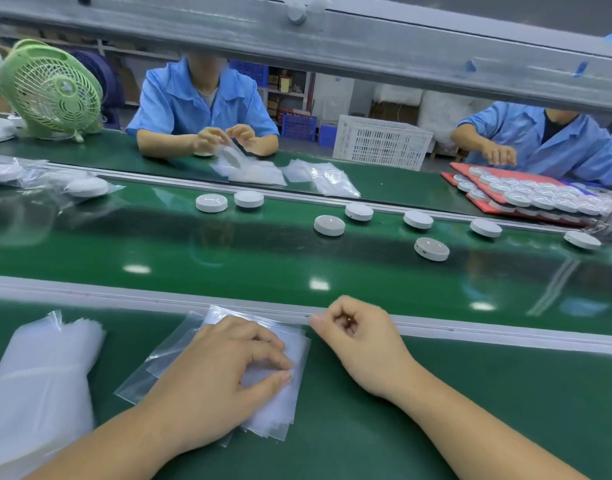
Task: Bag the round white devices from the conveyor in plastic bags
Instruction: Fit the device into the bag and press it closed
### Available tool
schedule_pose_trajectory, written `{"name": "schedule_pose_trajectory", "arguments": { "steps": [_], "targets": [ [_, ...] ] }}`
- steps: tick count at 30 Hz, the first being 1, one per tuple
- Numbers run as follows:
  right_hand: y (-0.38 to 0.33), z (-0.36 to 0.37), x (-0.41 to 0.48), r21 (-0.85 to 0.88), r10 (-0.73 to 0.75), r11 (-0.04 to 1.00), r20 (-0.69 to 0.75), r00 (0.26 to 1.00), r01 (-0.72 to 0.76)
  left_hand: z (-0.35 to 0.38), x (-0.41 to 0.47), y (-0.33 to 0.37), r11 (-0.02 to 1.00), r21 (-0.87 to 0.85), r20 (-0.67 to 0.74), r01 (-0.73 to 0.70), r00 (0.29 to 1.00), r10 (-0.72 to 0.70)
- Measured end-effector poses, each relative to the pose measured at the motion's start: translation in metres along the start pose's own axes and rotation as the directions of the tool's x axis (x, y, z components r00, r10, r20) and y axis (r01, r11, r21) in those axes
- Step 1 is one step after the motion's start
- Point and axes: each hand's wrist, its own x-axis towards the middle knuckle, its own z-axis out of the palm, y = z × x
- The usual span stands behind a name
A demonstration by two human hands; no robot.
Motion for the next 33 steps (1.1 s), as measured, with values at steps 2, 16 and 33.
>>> {"name": "schedule_pose_trajectory", "arguments": {
  "steps": [2,16,33],
  "targets": [
    [0.003,-0.008,0.014,0.081,0.090,0.993,-0.064,0.994,-0.084,0.000,0.000,0.001,1.000,-0.004,-0.001,0.008,1.000,-0.008],
    [0.112,-0.141,0.181,-0.767,0.379,0.452,-0.297,0.876,-0.455,0.003,0.002,0.008,0.988,0.150,-0.066,-0.041,0.997,0.051],
    [0.037,-0.062,0.064,-0.425,-0.216,0.886,-0.026,0.976,0.185,0.009,0.005,-0.002,0.998,-0.023,-0.094,0.051,0.994,-0.053]
  ]
}}
